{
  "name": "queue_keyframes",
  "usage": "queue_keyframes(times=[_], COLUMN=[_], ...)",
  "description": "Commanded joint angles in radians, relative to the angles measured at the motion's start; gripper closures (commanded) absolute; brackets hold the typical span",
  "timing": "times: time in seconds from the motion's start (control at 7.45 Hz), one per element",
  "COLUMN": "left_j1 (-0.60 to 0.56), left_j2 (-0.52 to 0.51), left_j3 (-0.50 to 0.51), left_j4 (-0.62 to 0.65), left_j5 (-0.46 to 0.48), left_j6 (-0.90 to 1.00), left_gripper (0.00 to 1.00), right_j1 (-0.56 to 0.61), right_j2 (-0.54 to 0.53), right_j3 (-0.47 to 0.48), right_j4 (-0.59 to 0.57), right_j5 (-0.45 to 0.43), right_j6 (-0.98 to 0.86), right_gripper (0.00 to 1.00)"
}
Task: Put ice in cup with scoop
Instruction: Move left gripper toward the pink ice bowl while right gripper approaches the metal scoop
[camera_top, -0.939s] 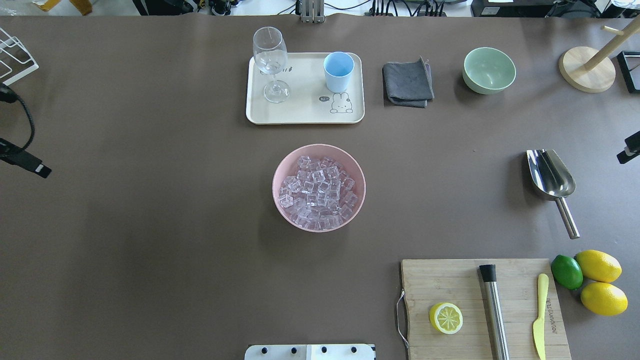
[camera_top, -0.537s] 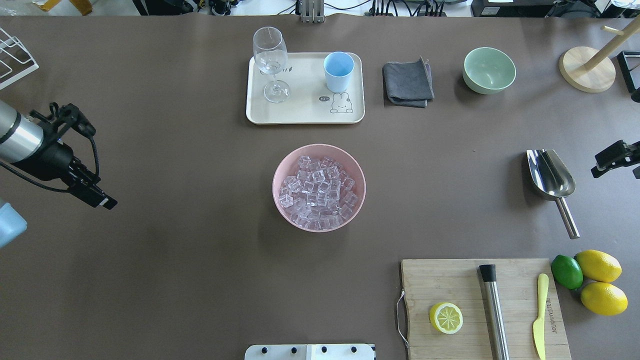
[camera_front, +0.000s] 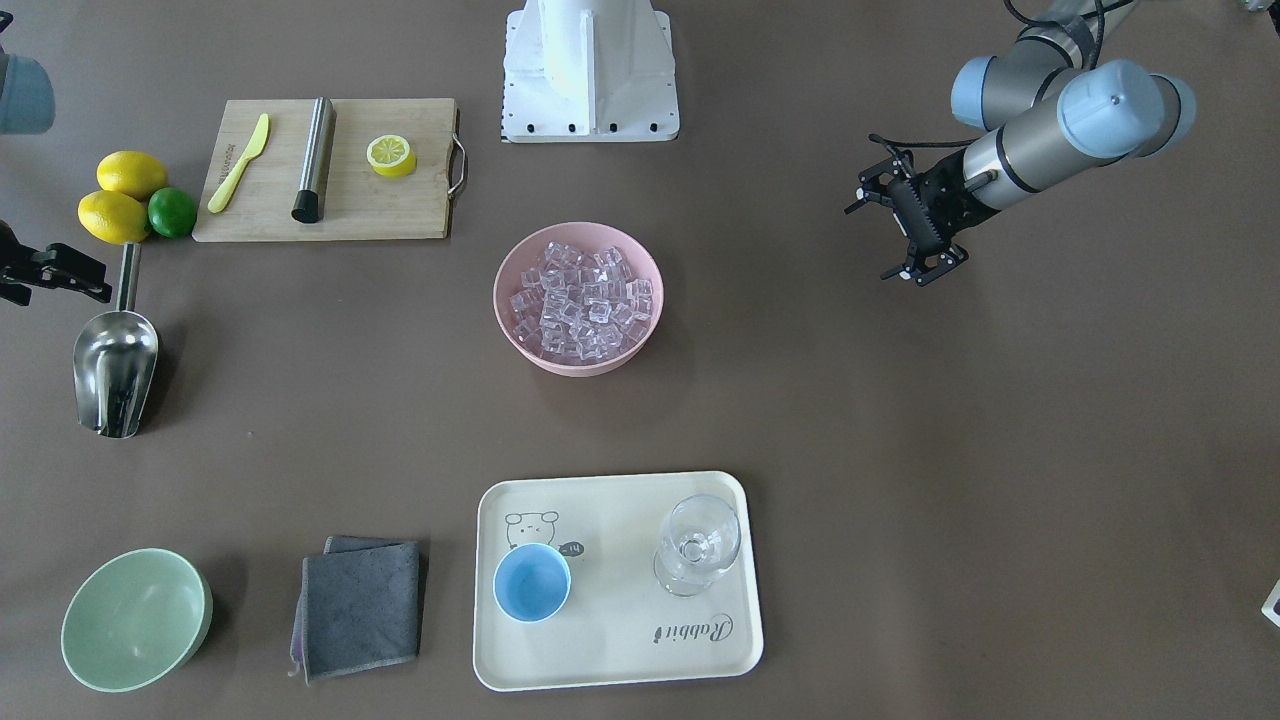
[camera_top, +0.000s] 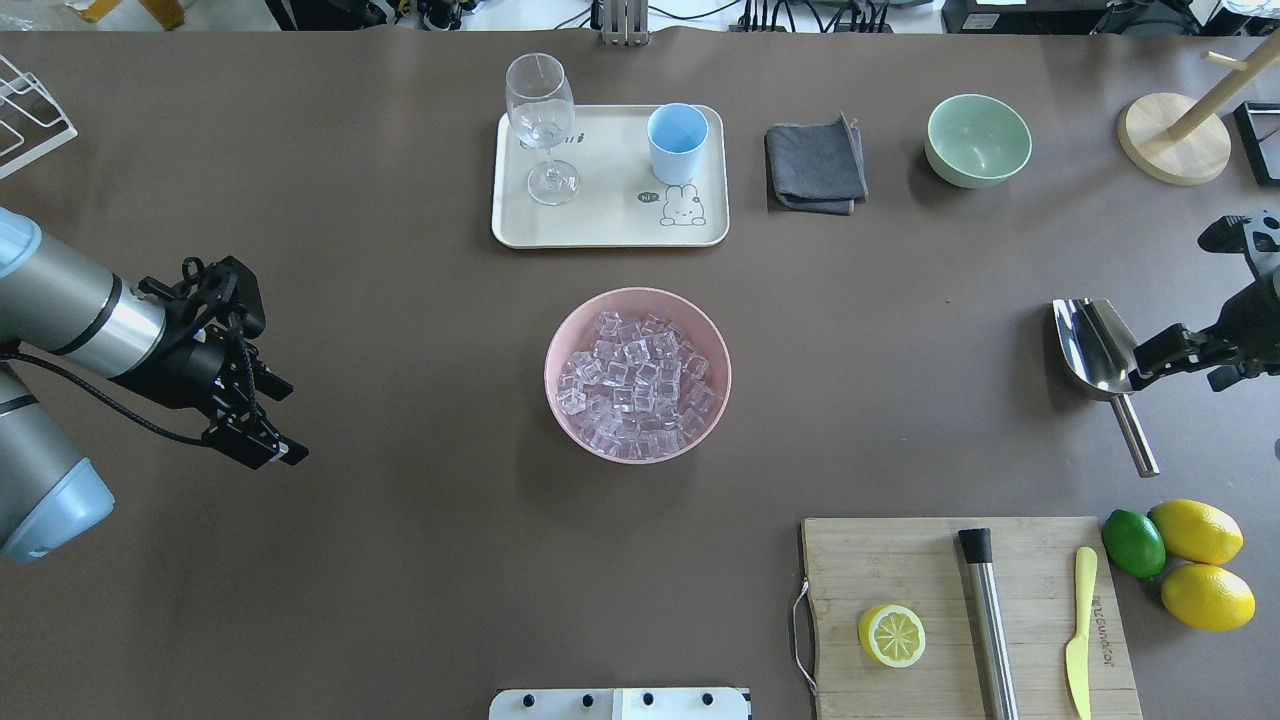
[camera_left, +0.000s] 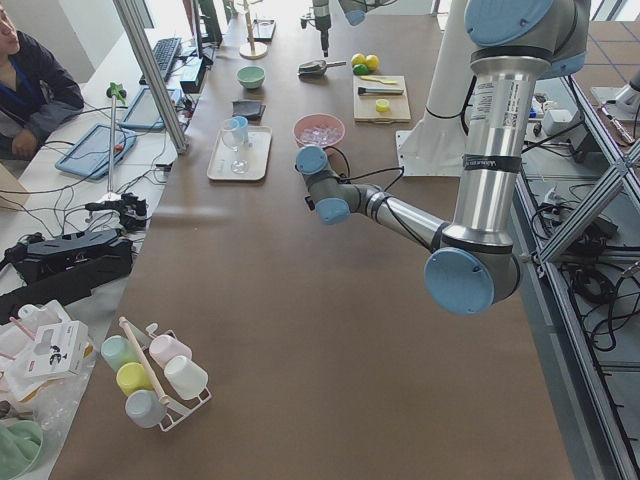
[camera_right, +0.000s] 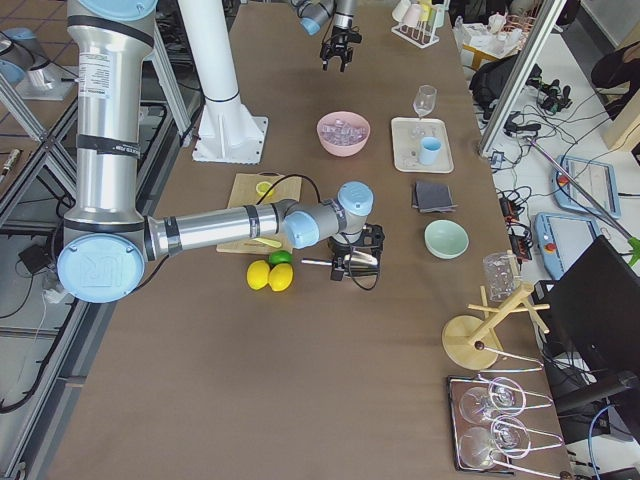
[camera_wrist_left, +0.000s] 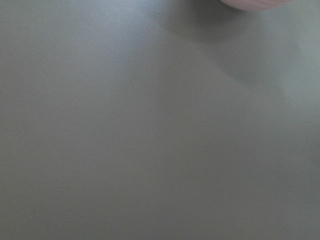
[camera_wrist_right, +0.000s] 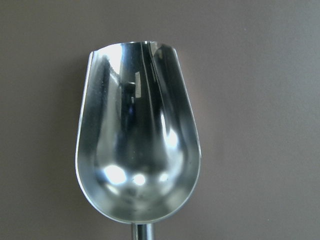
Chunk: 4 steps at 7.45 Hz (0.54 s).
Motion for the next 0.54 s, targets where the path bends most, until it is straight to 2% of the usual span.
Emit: queue_keyframes(times=[0.0, 0.13, 0.27, 0.4], left_j1=[0.049, 0.081, 0.118, 0.153], left_j2=[-0.026, -0.042, -0.06, -0.065], left_j3=[-0.031, -0.031, -0.013, 0.012], left_j4=[-0.003, -0.006, -0.036, -0.126], left_j5=[0.011, 0.014, 0.065, 0.139], left_j6=[-0.002, 0.004, 0.008, 0.008], left_gripper=[0.01, 0.01, 0.01, 0.01], right_j1=[-0.063, -0.076, -0.086, -0.102], right_j2=[0.001, 0.0, 0.0, -0.002], right_j3=[-0.02, -0.018, -0.018, -0.017], right_j4=[0.008, 0.008, 0.008, 0.007], right_j5=[0.002, 0.003, 0.006, 0.008], right_j6=[0.017, 0.019, 0.019, 0.023], right_gripper=[0.0, 0.0, 0.0, 0.0])
